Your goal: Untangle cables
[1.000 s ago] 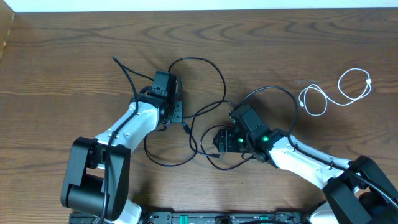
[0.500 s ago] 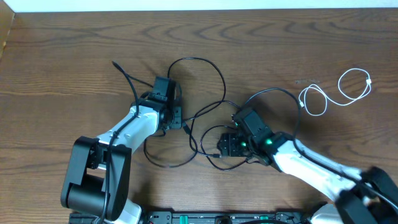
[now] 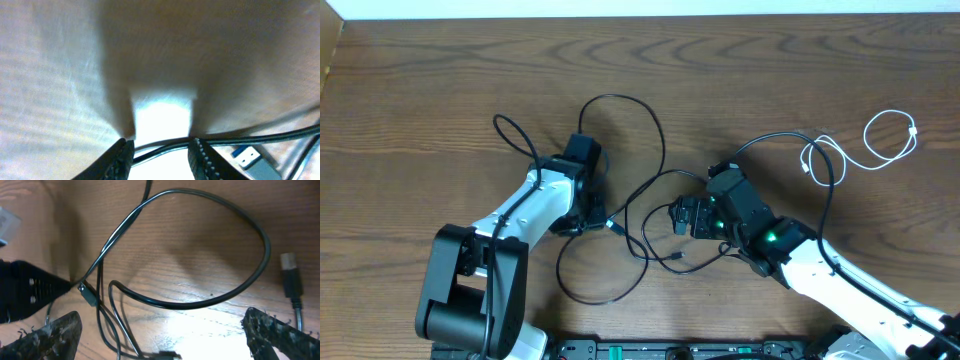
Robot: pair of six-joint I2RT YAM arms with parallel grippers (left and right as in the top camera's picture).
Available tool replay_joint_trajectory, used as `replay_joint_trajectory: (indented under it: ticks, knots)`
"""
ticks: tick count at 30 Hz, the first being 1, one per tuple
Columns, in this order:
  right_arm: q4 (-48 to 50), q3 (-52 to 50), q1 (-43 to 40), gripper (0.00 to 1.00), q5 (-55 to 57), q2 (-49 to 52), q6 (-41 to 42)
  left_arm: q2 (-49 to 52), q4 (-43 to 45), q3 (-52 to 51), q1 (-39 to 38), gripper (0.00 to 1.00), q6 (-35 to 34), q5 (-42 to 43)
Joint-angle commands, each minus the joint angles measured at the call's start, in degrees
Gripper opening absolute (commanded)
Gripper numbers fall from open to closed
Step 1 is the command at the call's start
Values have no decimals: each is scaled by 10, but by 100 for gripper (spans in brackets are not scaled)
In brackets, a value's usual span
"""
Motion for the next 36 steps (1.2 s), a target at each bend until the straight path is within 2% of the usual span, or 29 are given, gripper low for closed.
replay_joint_trajectory:
  ticks: [1, 4, 10, 14, 18, 22, 26, 30, 33, 36]
  knots:
    - [4, -2, 4, 99, -11, 16, 15, 1, -28, -5, 0, 38, 17, -16]
    - [5, -2, 4, 96, 8, 27, 15, -32, -51, 26, 0, 39, 20, 6]
    - [20, -2, 4, 91, 16, 60, 15, -94, -32, 37, -4, 48, 113, 114]
    - [43, -2, 4, 91, 16, 87, 15, -88, -13, 35, -24, 49, 176, 113]
    - [60, -2, 5, 99, 13, 94, 15, -69, 24, 22, -43, 49, 215, 112]
    - [70, -2, 6, 99, 13, 94, 15, -50, 54, 16, -50, 48, 217, 91]
    - [98, -2, 6, 88, 0, 94, 30, -37, 64, 16, -50, 51, 233, 87]
    - [116, -2, 6, 67, -10, 94, 131, -24, 63, 15, -50, 51, 269, 87]
    - [120, -2, 6, 67, -10, 98, 199, -23, 62, 9, -50, 52, 291, 87]
    - [123, -2, 6, 68, -4, 105, 216, -22, 50, 8, -50, 52, 314, 87]
